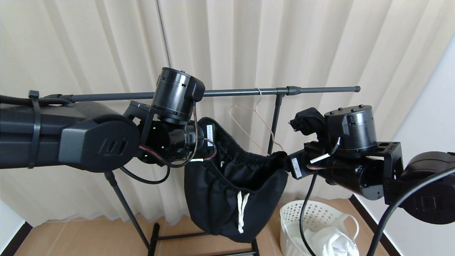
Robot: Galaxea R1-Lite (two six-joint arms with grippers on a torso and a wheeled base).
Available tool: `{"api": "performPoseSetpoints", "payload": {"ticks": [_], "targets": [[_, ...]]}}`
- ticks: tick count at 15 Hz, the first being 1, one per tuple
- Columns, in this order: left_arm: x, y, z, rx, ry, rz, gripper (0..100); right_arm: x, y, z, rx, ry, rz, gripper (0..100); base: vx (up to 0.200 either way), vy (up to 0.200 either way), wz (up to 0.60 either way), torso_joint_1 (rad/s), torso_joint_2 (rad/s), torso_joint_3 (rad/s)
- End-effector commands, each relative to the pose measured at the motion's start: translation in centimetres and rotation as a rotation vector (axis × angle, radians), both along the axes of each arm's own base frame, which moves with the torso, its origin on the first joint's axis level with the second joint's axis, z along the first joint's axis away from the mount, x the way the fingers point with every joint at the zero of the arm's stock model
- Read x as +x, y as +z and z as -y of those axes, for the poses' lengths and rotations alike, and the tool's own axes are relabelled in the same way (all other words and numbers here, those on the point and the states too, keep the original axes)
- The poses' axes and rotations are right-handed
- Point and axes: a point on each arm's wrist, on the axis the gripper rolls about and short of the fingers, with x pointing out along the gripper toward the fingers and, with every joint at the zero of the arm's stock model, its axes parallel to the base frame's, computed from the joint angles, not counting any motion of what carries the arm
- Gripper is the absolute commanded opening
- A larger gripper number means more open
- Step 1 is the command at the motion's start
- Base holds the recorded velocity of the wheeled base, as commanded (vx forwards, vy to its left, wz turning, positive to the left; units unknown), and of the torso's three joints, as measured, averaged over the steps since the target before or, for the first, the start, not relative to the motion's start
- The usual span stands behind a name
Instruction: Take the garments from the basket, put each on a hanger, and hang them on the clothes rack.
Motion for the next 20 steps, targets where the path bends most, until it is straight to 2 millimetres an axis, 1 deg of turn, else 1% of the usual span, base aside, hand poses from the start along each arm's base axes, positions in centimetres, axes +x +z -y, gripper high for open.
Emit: {"api": "performPoseSetpoints", "payload": {"ticks": [1, 2, 3, 5, 6, 7, 10, 12, 13, 14, 15, 17, 20], "targets": [[-0.3, 0.6, 0.5, -0.013, -0.014, 0.017, 0, -1.7, -0.5, 1.3, -0.052, 0.021, -0.015, 100, 0.0, 0.0, 0.0, 0.0, 0.0, 0.0], [-0.4, 0.8, 0.6, -0.013, -0.02, 0.021, 0, -2.0, -1.1, 1.3, -0.068, 0.03, -0.036, 100, 0.0, 0.0, 0.0, 0.0, 0.0, 0.0], [-0.5, 0.8, 0.7, 0.002, -0.034, 0.027, 0, -2.5, -1.9, 0.8, -0.104, 0.062, -0.055, 100, 0.0, 0.0, 0.0, 0.0, 0.0, 0.0], [-0.3, 1.8, 0.8, 0.004, -0.046, 0.059, 0, -2.6, -3.6, 0.6, -0.145, 0.132, -0.106, 100, 0.0, 0.0, 0.0, 0.0, 0.0, 0.0], [-0.3, 2.2, 0.9, -0.002, -0.047, 0.068, 0, -2.7, -3.9, 0.5, -0.143, 0.164, -0.121, 100, 0.0, 0.0, 0.0, 0.0, 0.0, 0.0], [-0.2, 2.6, 0.9, 0.007, -0.056, 0.084, 0, -3.2, -4.2, 0.0, -0.127, 0.24, -0.146, 100, 0.0, 0.0, 0.0, 0.0, 0.0, 0.0], [-0.3, 2.8, 1.0, 0.037, -0.075, 0.099, 0, -4.0, -5.3, -0.5, -0.09, 0.373, -0.215, 100, 0.0, 0.0, 0.0, 0.0, 0.0, 0.0], [-0.2, 2.9, 1.0, 0.035, -0.076, 0.105, 0, -4.3, -6.1, -0.9, -0.096, 0.404, -0.244, 100, 0.0, 0.0, 0.0, 0.0, 0.0, 0.0], [-0.2, 2.9, 1.0, 0.036, -0.078, 0.105, 0, -4.4, -6.1, -1.3, -0.078, 0.425, -0.223, 100, 0.0, 0.0, 0.0, 0.0, 0.0, 0.0], [-0.2, 2.9, 1.0, 0.036, -0.078, 0.105, 0, -4.4, -6.1, -1.3, -0.076, 0.427, -0.224, 100, 0.0, 0.0, 0.0, 0.0, 0.0, 0.0], [-0.4, 2.9, 0.8, 0.038, -0.078, 0.103, 0, -4.5, -6.4, -1.7, -0.013, 0.491, -0.185, 100, 0.0, 0.0, 0.0, 0.0, 0.0, 0.0], [-0.6, 3.0, 0.7, 0.037, -0.078, 0.104, 0, -4.4, -6.7, -1.8, 0.018, 0.523, -0.158, 100, 0.0, 0.0, 0.0, 0.0, 0.0, 0.0], [-0.8, 2.8, 0.7, 0.043, -0.082, 0.096, 0, -3.9, -6.8, -2.4, 0.055, 0.516, -0.127, 100, 0.0, 0.0, 0.0, 0.0, 0.0, 0.0]]}}
